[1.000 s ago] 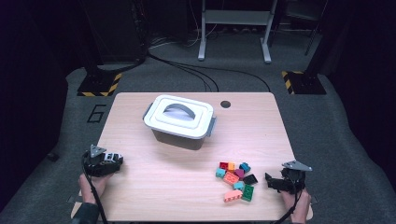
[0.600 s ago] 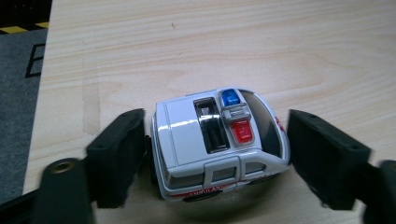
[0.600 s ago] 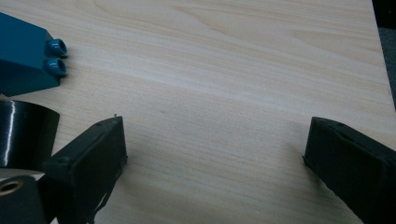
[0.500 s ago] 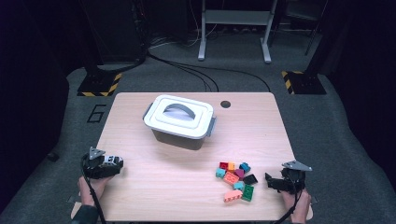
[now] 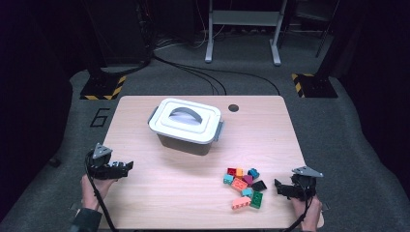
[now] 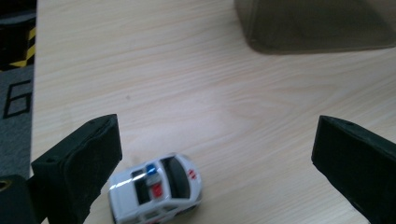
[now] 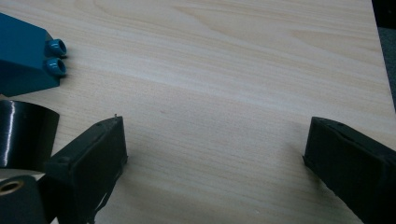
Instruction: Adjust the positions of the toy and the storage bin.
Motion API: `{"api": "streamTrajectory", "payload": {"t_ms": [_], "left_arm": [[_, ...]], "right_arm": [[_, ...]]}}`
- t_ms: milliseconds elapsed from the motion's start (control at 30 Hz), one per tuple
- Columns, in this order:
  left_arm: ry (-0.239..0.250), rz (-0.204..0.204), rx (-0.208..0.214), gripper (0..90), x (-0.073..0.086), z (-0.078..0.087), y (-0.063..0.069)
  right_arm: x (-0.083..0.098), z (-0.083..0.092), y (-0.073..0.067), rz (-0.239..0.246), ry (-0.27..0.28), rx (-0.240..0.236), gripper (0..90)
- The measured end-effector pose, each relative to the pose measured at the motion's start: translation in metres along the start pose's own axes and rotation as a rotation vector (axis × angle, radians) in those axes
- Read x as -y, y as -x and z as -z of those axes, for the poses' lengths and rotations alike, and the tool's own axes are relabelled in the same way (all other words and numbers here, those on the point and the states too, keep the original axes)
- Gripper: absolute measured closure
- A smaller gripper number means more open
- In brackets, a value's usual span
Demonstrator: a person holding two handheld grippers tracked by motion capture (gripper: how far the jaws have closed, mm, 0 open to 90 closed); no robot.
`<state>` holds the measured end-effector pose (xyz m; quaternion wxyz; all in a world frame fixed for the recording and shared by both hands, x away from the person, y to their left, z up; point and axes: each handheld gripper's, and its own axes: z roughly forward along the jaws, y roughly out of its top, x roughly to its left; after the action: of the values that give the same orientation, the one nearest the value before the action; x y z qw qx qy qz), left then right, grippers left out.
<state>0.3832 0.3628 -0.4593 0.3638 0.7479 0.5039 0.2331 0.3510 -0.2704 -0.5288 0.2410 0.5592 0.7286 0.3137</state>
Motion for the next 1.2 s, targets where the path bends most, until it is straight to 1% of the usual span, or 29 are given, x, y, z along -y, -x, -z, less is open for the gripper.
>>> {"api": "streamTrajectory", "payload": {"t_ms": [33, 67, 100, 133, 167, 200, 233, 300, 333, 400, 467, 567, 600, 633, 667, 733, 800, 833, 867, 900, 933, 1000, 1033, 1100, 1167, 1200], "left_arm": [[-0.006, -0.003, 0.012, 0.8, -0.004, -0.001, 0.002], [-0.006, -0.003, 0.012, 0.2, -0.004, -0.001, 0.002], [-0.001, -0.016, 0.027, 0.2, -0.012, -0.003, 0.005], [-0.001, -0.016, 0.027, 0.2, -0.012, -0.003, 0.005], [-0.004, -0.024, 0.04, 0.2, -0.016, -0.004, 0.006], [-0.007, -0.046, 0.042, 0.2, -0.025, -0.007, 0.01], [-0.012, -0.056, 0.051, 0.1, -0.03, -0.008, 0.011], [-0.006, -0.065, 0.058, 0.2, -0.039, -0.011, 0.013], [-0.006, -0.065, 0.058, 0.2, -0.039, -0.011, 0.013], [0.014, -0.069, 0.067, 1.7, -0.053, -0.017, 0.015], [0.021, -0.073, 0.068, 1.9, -0.056, -0.018, 0.016], [0.026, -0.093, 0.079, 2.2, -0.068, -0.022, 0.021], [0.045, -0.1, 0.074, 2.5, -0.072, -0.025, 0.024], [0.035, -0.118, 0.086, 3.2, -0.081, -0.027, 0.026], [0.035, -0.118, 0.086, 3.7, -0.081, -0.027, 0.026], [0.048, -0.129, 0.081, 4.6, -0.09, -0.031, 0.028], [0.046, -0.133, 0.085, 6.6, -0.098, -0.034, 0.028], [0.049, -0.136, 0.076, 7.8, -0.102, -0.036, 0.029], [0.045, -0.145, 0.078, 9.3, -0.107, -0.038, 0.028], [0.043, -0.153, 0.077, 13.4, -0.112, -0.04, 0.028], [0.044, -0.156, 0.074, 13.4, -0.114, -0.041, 0.028], [0.039, -0.153, 0.079, 16.8, -0.122, -0.046, 0.028], [0.045, -0.151, 0.075, 20.4, -0.124, -0.048, 0.028], [0.026, -0.147, 0.072, 28.0, -0.129, -0.053, 0.027], [0.02, -0.141, 0.069, 33.1, -0.132, -0.058, 0.026], [0.024, -0.138, 0.06, 36.2, -0.133, -0.06, 0.026]], "right_arm": [[0.0, 0.0, 0.0, 0.0, 0.0, 0.0, 4.8], [0.0, 0.0, 0.0, 0.0, 0.0, 0.0, 4.8], [0.0, 0.0, 0.0, 0.0, 0.0, 0.0, 4.9], [0.0, 0.0, 0.0, 0.0, 0.0, 0.001, 4.9], [0.0, 0.0, 0.0, 0.0, 0.0, 0.001, 4.9], [0.0, 0.0, 0.0, 0.0, 0.0, 0.001, 4.9], [0.0, 0.0, 0.0, -0.001, 0.0, 0.001, 4.9], [0.0, 0.0, 0.0, 0.0, 0.0, 0.0, 4.9], [0.0, 0.0, 0.0, 0.0, 0.0, 0.0, 4.9], [0.0, 0.0, 0.0, -0.001, 0.0, 0.001, 4.9], [0.0, 0.0, 0.0, -0.002, 0.0, 0.003, 4.9], [0.0, 0.0, 0.0, -0.003, 0.0, 0.003, 5.0], [0.0, 0.0, 0.0, -0.003, 0.0, 0.003, 5.0], [0.0, 0.0, 0.0, -0.003, 0.0, 0.003, 5.0], [0.0, 0.0, 0.0, -0.003, 0.0, 0.003, 5.0], [0.0, 0.0, 0.0, -0.003, 0.0, 0.003, 5.0], [0.0, 0.0, 0.0, -0.003, 0.0, 0.003, 5.0], [0.0, 0.0, 0.0, -0.003, 0.001, 0.003, 5.1], [0.0, 0.0, 0.0, -0.003, 0.001, 0.003, 5.1], [0.0, 0.0, 0.0, -0.003, 0.001, 0.004, 5.2], [0.0, 0.0, 0.0, -0.003, 0.001, 0.004, 5.2], [0.0, 0.0, 0.0, -0.003, 0.001, 0.004, 5.2], [0.0, 0.0, 0.0, -0.004, 0.002, 0.004, 5.3], [0.0, 0.0, 0.0, -0.004, 0.002, 0.004, 5.4], [0.0, 0.0, 0.0, -0.005, 0.003, 0.005, 5.4], [0.0, 0.0, 0.0, -0.004, 0.002, 0.005, 5.4]]}}
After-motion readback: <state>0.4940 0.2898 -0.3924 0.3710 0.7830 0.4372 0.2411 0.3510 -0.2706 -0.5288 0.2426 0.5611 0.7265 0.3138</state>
